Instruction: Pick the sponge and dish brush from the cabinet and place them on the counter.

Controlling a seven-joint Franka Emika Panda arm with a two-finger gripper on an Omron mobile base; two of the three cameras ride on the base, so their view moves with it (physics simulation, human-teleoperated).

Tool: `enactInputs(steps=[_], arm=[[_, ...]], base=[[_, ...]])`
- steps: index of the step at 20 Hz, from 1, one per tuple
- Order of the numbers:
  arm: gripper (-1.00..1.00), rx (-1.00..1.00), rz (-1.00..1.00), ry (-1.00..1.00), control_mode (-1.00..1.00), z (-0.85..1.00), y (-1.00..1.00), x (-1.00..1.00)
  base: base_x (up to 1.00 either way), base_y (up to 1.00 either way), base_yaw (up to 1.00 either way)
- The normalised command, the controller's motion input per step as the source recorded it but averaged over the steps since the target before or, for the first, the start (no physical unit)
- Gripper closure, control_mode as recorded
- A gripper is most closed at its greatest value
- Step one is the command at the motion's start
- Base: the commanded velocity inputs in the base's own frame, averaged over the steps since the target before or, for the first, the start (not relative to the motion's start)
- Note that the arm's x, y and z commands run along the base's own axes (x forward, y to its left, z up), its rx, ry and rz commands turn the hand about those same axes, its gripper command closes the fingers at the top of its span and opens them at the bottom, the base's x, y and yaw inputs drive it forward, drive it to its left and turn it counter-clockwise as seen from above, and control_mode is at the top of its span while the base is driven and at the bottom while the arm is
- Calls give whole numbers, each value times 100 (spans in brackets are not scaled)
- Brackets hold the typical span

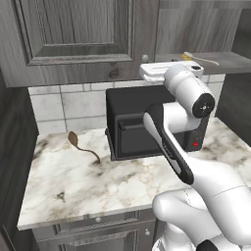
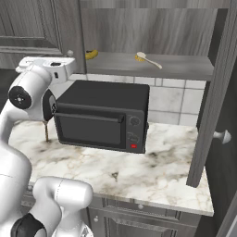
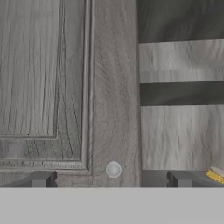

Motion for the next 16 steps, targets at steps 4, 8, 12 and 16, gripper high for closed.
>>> enactInputs(steps=[4, 8, 12, 16], arm=[[-100, 0, 0, 0, -100, -8, 0, 24], [-100, 0, 0, 0, -100, -7, 0, 20], [-100, 0, 0, 0, -100, 0, 0, 15], [-100, 0, 0, 0, -100, 0, 0, 15]], base=[[0, 0, 0], [0, 0, 0], [0, 0, 0], [0, 0, 0]])
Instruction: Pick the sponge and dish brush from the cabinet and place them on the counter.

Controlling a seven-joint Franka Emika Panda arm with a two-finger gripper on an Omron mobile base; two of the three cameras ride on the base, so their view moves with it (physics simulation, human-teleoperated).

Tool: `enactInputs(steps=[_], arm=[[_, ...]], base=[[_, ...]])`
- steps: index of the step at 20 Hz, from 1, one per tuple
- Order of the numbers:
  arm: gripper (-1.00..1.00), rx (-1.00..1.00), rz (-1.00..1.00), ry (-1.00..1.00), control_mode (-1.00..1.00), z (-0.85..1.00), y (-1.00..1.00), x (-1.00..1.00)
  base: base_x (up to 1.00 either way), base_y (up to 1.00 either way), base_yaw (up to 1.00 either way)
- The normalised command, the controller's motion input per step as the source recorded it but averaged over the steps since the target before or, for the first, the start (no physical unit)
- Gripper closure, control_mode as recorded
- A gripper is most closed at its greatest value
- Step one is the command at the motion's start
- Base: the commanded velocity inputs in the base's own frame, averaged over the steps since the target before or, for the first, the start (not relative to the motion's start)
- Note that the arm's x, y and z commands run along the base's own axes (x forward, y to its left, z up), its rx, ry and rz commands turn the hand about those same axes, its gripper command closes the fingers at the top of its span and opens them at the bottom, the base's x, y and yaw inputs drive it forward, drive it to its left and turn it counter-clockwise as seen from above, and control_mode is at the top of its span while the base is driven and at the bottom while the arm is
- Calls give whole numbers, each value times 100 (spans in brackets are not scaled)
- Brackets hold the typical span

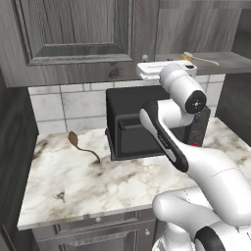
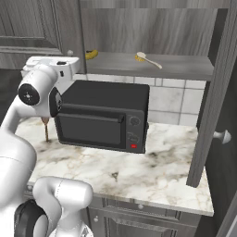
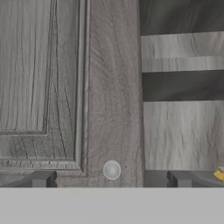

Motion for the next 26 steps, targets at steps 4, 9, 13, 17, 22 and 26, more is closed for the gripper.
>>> enactInputs(steps=[4, 9, 13, 17, 22, 26], arm=[[-100, 0, 0, 0, -100, -3, 0, 15], [-100, 0, 0, 0, -100, -5, 1, 15], [-100, 0, 0, 0, -100, -5, 2, 16], [-100, 0, 0, 0, -100, -2, 5, 19], [-100, 0, 0, 0, -100, -4, 2, 20], [-100, 0, 0, 0, -100, -7, 4, 18]], base=[[0, 0, 0], [0, 0, 0], [0, 0, 0], [0, 0, 0], [0, 0, 0], [0, 0, 0]])
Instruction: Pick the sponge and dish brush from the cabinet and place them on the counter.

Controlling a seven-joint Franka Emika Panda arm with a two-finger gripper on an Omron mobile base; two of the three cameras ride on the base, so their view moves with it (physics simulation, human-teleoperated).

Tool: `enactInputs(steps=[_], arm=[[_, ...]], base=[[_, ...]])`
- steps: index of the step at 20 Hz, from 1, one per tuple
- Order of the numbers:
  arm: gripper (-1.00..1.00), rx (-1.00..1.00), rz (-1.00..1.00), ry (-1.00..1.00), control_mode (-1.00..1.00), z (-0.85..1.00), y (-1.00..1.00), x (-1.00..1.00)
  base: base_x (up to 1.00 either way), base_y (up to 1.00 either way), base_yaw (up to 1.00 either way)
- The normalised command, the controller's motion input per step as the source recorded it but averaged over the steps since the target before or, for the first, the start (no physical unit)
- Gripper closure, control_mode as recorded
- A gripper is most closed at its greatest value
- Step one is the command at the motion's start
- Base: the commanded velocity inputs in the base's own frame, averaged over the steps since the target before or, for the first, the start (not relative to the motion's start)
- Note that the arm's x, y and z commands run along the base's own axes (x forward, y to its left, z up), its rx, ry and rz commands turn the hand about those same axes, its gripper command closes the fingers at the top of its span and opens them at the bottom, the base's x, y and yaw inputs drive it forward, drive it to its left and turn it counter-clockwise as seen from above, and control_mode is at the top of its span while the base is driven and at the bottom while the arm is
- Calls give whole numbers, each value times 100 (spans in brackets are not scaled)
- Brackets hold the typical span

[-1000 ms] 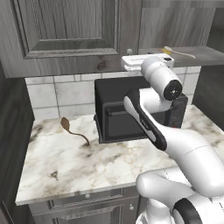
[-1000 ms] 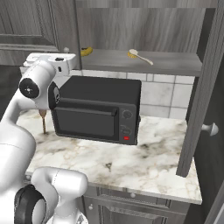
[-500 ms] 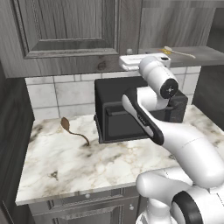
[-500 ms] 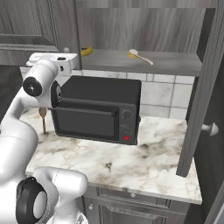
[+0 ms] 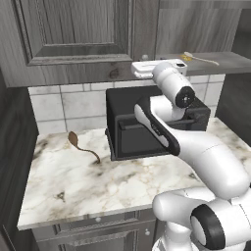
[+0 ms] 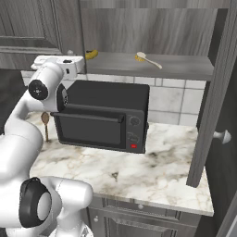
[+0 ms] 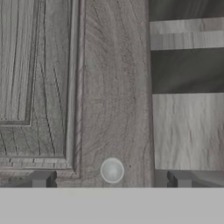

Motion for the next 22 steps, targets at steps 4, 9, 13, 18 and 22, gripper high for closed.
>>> enactInputs(steps=[4, 9, 13, 18, 22], arm=[[-100, 0, 0, 0, -100, -7, 4, 19], [-100, 0, 0, 0, -100, -3, 4, 21], [-100, 0, 0, 0, -100, -1, 2, 22], [-100, 0, 0, 0, -100, -2, 3, 22], [-100, 0, 0, 0, -100, -5, 4, 20]], base=[[0, 0, 0], [0, 0, 0], [0, 0, 0], [0, 0, 0], [0, 0, 0]])
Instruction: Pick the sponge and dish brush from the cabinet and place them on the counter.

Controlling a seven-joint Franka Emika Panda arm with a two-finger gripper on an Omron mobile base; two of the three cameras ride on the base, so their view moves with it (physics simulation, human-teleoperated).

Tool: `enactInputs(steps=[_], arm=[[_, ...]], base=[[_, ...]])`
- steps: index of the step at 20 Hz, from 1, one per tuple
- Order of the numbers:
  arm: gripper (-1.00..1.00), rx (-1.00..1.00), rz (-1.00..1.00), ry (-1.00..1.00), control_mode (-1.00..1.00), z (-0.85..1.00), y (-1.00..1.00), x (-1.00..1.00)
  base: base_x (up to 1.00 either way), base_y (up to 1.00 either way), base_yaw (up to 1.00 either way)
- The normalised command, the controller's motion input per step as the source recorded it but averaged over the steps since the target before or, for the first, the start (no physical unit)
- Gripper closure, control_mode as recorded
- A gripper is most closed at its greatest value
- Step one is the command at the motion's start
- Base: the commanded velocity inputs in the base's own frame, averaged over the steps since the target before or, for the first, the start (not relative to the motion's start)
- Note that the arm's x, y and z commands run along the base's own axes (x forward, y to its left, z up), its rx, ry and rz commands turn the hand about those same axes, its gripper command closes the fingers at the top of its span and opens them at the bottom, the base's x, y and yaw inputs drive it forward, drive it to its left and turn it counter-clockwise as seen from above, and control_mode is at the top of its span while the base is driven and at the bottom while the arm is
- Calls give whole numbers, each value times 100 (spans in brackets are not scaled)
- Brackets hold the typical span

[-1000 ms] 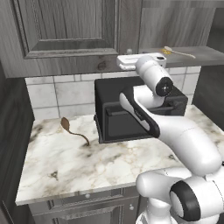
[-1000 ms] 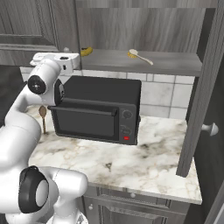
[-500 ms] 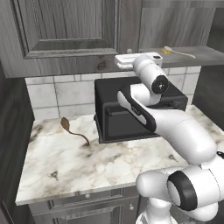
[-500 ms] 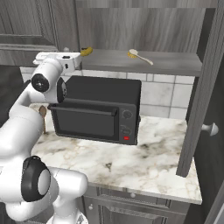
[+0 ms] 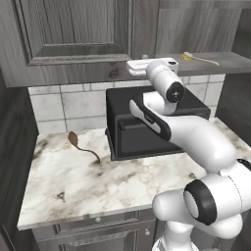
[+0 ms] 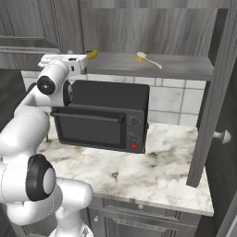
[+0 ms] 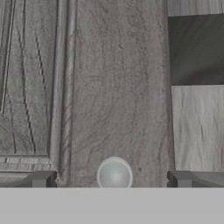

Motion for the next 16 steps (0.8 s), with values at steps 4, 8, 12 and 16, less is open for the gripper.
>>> enactInputs(steps=[4, 8, 12, 16], arm=[[-100, 0, 0, 0, -100, -6, 5, 19], [-100, 0, 0, 0, -100, -2, 5, 19], [-100, 0, 0, 0, -100, 0, 3, 17], [-100, 0, 0, 0, -100, 0, 4, 13]], base=[[0, 0, 0], [0, 0, 0], [0, 0, 0], [0, 0, 0]])
